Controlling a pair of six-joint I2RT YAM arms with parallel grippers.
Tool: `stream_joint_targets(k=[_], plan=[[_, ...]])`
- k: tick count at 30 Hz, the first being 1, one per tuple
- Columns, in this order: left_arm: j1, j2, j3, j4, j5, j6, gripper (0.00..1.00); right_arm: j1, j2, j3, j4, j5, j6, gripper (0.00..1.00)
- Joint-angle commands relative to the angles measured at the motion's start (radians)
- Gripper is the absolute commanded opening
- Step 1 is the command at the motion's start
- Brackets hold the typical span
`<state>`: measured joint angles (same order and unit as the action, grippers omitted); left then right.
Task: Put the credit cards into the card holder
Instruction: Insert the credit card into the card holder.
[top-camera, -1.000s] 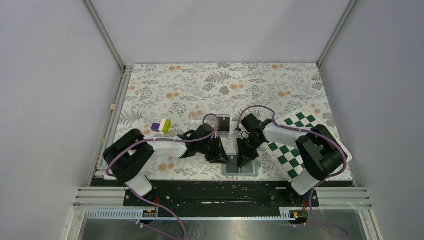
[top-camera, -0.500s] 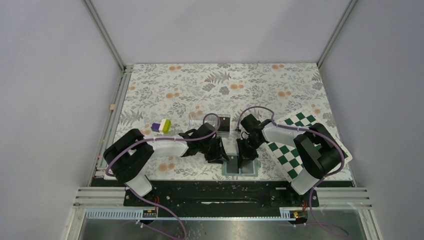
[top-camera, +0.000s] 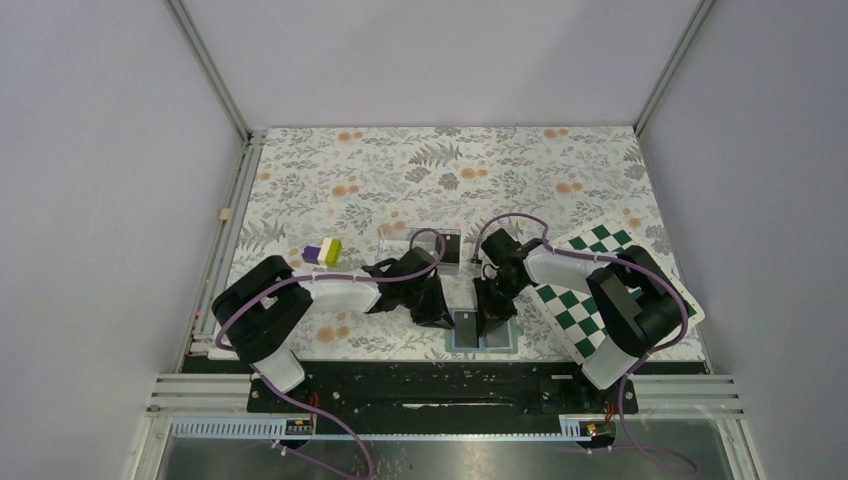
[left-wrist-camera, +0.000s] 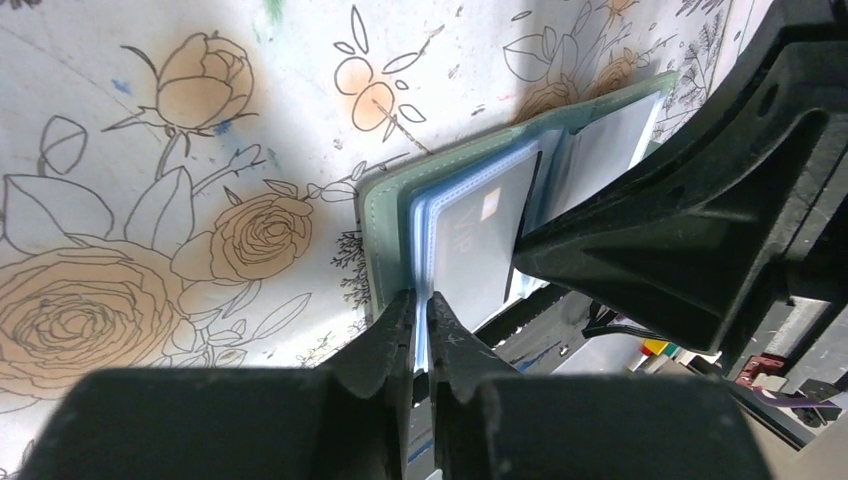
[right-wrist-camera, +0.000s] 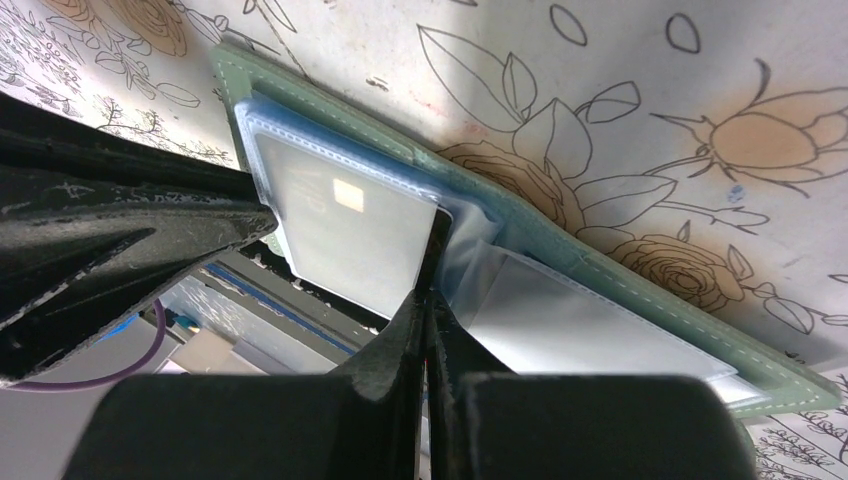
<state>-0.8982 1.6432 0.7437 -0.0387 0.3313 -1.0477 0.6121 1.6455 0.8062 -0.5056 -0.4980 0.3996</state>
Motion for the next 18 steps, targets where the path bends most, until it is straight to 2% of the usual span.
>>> stream_joint_targets(k=[1,5,8,11,15,18], plan=[[-0.016,-0.053,0.066,-0.014,-0.027,0.021,0.11,0.008,0.010,0.007,0.000,-0.012,-0.006,0.01],[-0.021,-0.068,0.088,-0.065,-0.055,0.036,0.27,0.009,0.011,0.008,-0.001,-0.014,-0.006,0.01],[-0.026,-0.072,0.101,-0.097,-0.073,0.048,0.33,0.008,0.010,0.007,0.000,-0.013,-0.005,0.01],[-0.029,-0.067,0.107,-0.104,-0.076,0.051,0.33,0.007,0.010,0.007,0.000,-0.014,-0.006,0.01],[-0.033,-0.047,0.114,-0.104,-0.071,0.054,0.26,0.007,0.014,0.007,0.000,-0.015,-0.006,0.01],[-0.032,-0.022,0.117,-0.103,-0.069,0.055,0.27,0.008,0.016,0.010,-0.001,-0.019,-0.006,0.01]])
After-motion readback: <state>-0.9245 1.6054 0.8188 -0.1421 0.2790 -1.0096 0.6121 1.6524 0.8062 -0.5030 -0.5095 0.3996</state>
